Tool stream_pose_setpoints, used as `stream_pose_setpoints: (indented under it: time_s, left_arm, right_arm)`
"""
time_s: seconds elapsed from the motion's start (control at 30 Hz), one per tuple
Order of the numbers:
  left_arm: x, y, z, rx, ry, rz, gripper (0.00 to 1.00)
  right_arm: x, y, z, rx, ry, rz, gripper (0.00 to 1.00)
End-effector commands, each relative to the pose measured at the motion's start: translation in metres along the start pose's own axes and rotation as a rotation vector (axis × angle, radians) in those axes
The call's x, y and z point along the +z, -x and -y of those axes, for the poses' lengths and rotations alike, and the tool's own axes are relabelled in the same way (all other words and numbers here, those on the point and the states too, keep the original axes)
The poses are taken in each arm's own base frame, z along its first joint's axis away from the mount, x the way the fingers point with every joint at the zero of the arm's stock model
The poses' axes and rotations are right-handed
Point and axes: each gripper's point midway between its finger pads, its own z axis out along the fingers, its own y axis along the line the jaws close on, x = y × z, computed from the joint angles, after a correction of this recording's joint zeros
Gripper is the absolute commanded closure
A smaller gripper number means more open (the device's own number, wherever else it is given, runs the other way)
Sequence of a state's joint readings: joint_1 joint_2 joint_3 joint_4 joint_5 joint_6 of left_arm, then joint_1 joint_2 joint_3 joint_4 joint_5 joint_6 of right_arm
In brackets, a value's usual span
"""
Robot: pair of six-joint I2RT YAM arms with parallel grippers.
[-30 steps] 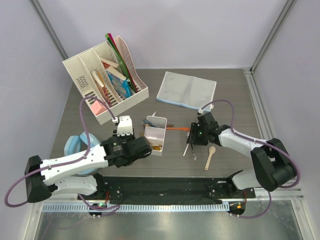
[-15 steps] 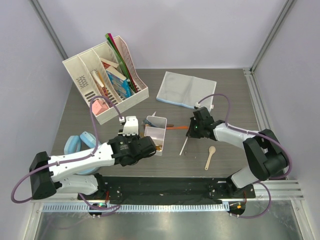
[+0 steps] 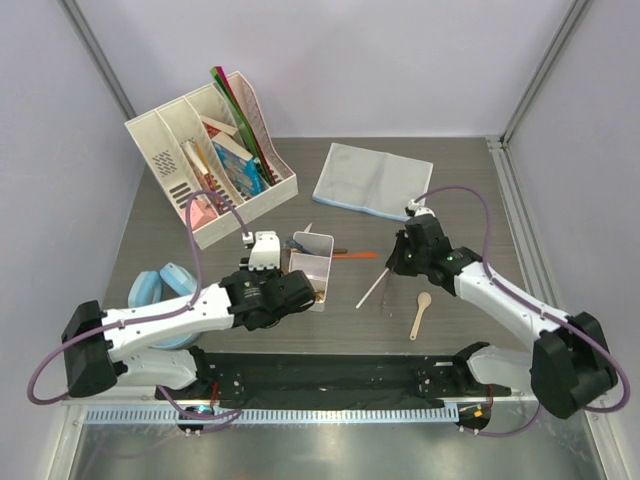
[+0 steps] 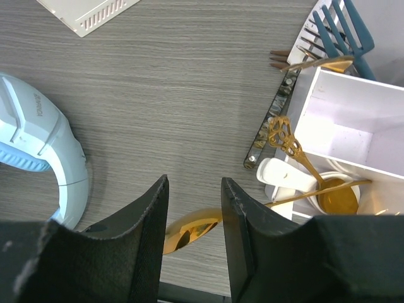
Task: Sort the eating utensils into containers
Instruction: Pick up the spoon from the center of the board, then place the spoon in the storage box.
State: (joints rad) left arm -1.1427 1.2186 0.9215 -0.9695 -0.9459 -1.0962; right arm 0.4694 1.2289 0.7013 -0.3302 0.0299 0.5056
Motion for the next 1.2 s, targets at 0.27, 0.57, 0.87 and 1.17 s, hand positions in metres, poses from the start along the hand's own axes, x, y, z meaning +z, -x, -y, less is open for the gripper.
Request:
stream_pose_setpoints:
  time_s: [0.27, 0.57, 0.87, 1.17]
  left_arm:
    - [-0.002, 0.025, -0.056, -0.199, 0.076, 0.103, 0.56]
    - [-0.007, 0.017, -0.075, -0.256, 0.058, 0.089, 0.56]
    - [-0.012, 0.01, -0.083, -0.277, 0.039, 0.068, 0.57]
    - [-0.007, 0.006, -0.077, -0.259, 0.046, 0.058, 0.57]
  right_arm:
    - [-0.068, 0.034, -0.094, -0.285, 0.249, 0.211, 0.99]
    - [-0.075, 0.009, -0.17, -0.585, 0.23, 0.345, 0.99]
    - [-0.059, 0.023, -0.216, -0.71, 0.211, 0.476, 0.99]
    - [-0.058, 0.029, -0.266, -0.743, 0.298, 0.526, 0.99]
